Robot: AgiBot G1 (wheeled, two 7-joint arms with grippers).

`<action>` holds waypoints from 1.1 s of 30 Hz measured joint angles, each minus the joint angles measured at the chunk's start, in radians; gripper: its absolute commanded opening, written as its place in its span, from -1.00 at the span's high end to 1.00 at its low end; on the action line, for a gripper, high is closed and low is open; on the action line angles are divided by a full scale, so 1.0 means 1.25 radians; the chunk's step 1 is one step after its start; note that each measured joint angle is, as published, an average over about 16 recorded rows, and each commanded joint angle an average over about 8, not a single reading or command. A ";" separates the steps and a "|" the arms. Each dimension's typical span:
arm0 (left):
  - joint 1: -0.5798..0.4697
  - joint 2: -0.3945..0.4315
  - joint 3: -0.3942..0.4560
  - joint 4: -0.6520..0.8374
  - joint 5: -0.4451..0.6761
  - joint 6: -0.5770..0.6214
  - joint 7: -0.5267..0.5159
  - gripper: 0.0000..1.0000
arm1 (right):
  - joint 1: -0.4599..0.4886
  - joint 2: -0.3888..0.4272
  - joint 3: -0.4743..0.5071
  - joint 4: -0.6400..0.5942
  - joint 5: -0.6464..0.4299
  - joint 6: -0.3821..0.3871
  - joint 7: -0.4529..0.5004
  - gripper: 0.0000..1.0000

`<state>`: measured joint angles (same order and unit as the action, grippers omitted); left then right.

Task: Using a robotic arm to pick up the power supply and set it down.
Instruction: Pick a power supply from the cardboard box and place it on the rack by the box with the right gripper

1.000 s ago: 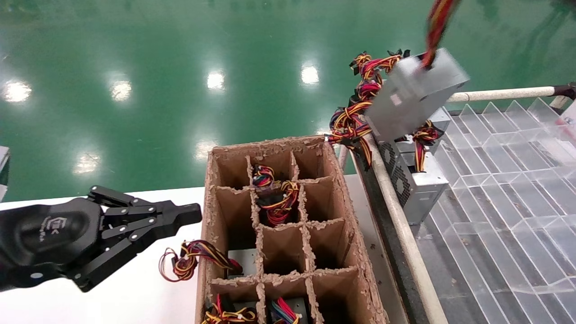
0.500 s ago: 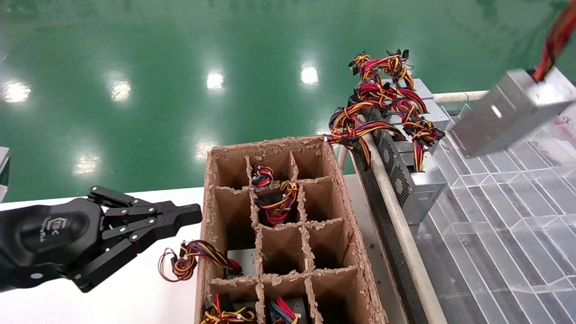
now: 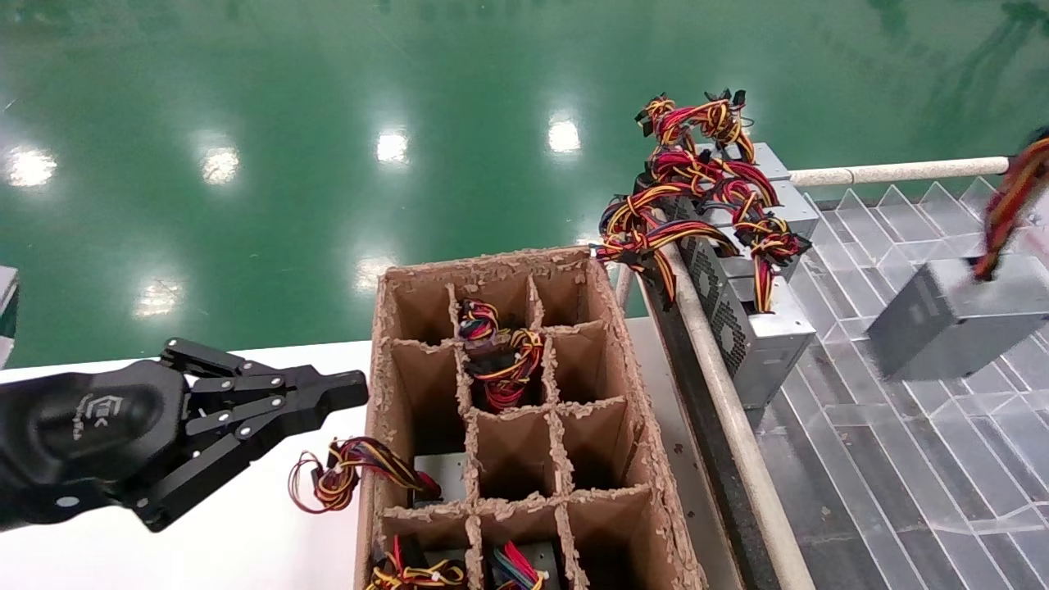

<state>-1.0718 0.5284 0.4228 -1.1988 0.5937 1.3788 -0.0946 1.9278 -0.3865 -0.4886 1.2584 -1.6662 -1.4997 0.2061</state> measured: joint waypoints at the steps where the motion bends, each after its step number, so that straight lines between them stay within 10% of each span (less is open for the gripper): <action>1: 0.000 0.000 0.000 0.000 0.000 0.000 0.000 1.00 | -0.007 -0.005 -0.002 -0.007 0.002 0.007 -0.003 1.00; 33: 0.000 0.000 0.000 0.000 0.000 0.000 0.000 1.00 | -0.089 -0.170 -0.006 -0.258 -0.001 0.242 -0.123 1.00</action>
<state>-1.0718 0.5284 0.4228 -1.1988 0.5937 1.3788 -0.0946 1.8171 -0.5987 -0.4959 0.9355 -1.6671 -1.1971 0.0523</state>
